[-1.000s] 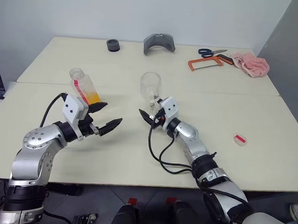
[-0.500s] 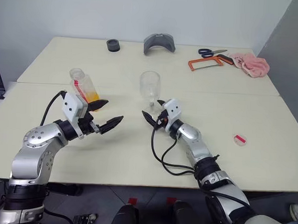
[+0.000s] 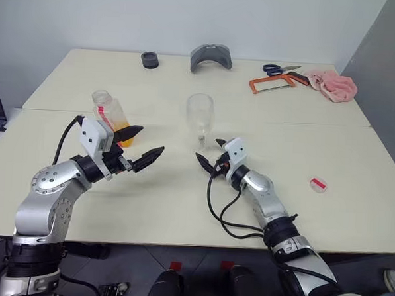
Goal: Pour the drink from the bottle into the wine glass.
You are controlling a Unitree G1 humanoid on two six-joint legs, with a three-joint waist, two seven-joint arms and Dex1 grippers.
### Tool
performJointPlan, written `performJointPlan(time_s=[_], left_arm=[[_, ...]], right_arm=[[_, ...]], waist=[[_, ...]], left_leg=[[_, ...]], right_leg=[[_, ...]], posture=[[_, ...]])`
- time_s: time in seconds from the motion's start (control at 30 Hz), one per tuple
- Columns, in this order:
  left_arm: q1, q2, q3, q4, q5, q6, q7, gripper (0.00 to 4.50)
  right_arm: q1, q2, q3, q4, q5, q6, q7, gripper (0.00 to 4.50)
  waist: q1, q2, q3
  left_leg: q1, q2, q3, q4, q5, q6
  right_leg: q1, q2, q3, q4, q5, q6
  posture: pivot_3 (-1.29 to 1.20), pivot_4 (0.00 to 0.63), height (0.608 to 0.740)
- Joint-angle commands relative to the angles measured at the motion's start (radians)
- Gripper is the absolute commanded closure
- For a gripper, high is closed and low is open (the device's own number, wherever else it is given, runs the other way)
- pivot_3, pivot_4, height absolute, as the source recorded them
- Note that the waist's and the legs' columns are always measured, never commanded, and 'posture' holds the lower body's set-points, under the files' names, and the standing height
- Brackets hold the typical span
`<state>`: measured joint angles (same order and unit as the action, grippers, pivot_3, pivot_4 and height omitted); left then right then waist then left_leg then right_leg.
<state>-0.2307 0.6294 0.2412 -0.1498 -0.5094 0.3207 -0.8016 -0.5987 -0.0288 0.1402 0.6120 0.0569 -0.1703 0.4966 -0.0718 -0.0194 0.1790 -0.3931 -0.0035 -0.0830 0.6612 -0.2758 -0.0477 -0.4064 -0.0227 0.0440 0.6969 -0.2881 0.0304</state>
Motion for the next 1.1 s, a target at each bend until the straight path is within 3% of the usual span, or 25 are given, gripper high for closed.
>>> performJointPlan(time_s=[0.03,0.3,0.57,0.77,1.1], left_arm=[[-0.013,-0.007,0.026,-0.032,-0.016,-0.014,0.015,0.00],[0.058,-0.048,0.042,-0.030,0.001,-0.021,0.070,0.00],[0.139,-0.109,0.048,0.088,0.190,-0.173,0.257,0.00],[0.095,-0.111,0.082,0.148,0.186,-0.173,0.310,0.00],[-0.021,-0.072,0.105,0.250,0.203,-0.155,0.347,0.00]], right_arm=[[0.017,-0.025,-0.004,-0.089,-0.005,0.013,0.006,0.01],[0.182,-0.163,0.035,-0.417,0.031,0.163,0.137,0.01],[0.337,-0.322,0.041,-0.847,0.114,0.398,0.235,0.01],[0.343,-0.399,0.023,-1.064,0.224,0.587,0.262,0.01],[0.302,-0.396,0.005,-1.190,0.324,0.722,0.205,0.01]], waist=[[0.000,0.000,0.000],[0.009,0.000,0.000],[0.022,0.000,0.000],[0.026,-0.001,0.000],[0.030,-0.001,0.000]], left_leg=[[0.000,0.000,0.000,0.000,0.000,0.000],[0.000,0.000,0.000,0.000,0.000,0.000],[0.000,0.001,-0.001,0.001,0.000,0.000],[0.000,0.000,-0.001,0.001,0.000,0.000],[-0.001,0.000,-0.002,0.001,0.000,0.000]], right_leg=[[0.000,0.000,0.000,0.000,0.000,0.000],[0.000,0.000,0.000,0.000,0.000,0.000],[0.001,0.000,-0.001,-0.001,0.000,0.000],[0.002,0.000,-0.001,-0.002,0.000,0.000],[0.002,0.000,-0.002,-0.002,0.000,0.000]], posture=[[0.00,0.150,0.740],[0.00,0.150,0.740],[0.00,0.150,0.740],[0.00,0.150,0.740],[0.00,0.150,0.740]])
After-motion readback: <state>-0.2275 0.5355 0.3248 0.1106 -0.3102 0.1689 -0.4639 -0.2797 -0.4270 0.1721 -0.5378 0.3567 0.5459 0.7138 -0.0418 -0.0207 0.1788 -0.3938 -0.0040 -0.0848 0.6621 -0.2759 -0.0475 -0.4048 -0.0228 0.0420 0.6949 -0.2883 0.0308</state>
